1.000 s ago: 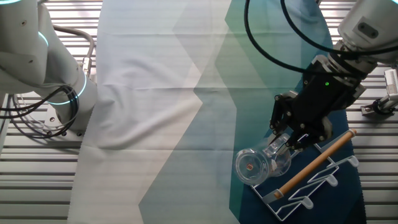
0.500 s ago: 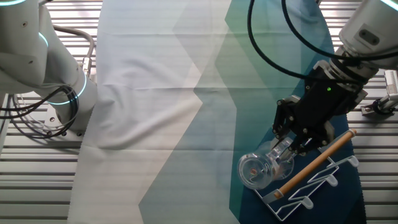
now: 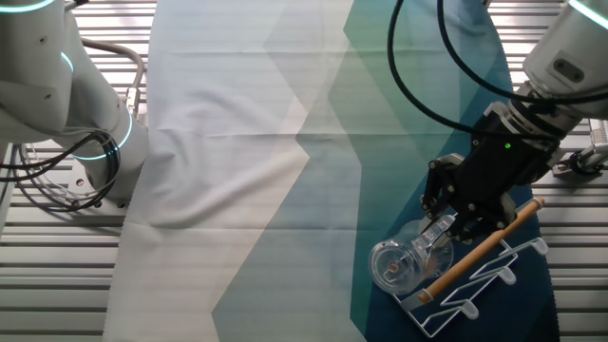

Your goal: Put the cup on the cup rack

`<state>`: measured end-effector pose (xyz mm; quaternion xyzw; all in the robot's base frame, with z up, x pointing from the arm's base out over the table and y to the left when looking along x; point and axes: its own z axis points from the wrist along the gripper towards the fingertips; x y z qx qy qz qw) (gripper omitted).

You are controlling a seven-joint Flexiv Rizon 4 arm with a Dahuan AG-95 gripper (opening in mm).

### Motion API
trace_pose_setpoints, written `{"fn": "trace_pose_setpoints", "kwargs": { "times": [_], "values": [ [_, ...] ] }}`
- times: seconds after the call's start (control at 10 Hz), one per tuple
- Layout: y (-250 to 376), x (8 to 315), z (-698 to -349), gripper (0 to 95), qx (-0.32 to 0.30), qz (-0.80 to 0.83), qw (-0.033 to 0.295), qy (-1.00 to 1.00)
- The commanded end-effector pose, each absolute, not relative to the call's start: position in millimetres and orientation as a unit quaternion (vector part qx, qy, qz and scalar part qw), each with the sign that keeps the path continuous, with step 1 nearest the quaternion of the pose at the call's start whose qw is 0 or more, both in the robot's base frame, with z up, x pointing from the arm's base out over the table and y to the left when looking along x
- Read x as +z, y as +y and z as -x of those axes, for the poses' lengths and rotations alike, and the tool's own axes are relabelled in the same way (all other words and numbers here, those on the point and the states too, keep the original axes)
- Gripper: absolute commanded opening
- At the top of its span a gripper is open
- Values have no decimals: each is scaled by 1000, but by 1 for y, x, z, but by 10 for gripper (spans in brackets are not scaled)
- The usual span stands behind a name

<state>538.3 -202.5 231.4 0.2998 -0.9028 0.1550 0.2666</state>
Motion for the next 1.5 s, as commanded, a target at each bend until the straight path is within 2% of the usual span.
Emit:
{"fn": "trace_pose_setpoints", "kwargs": {
  "times": [0.1, 1.5],
  "values": [
    [-204, 223, -539, 0, 156, -299, 266, -903],
    [-208, 202, -551, 0, 145, -287, 275, -906]
  ]
}}
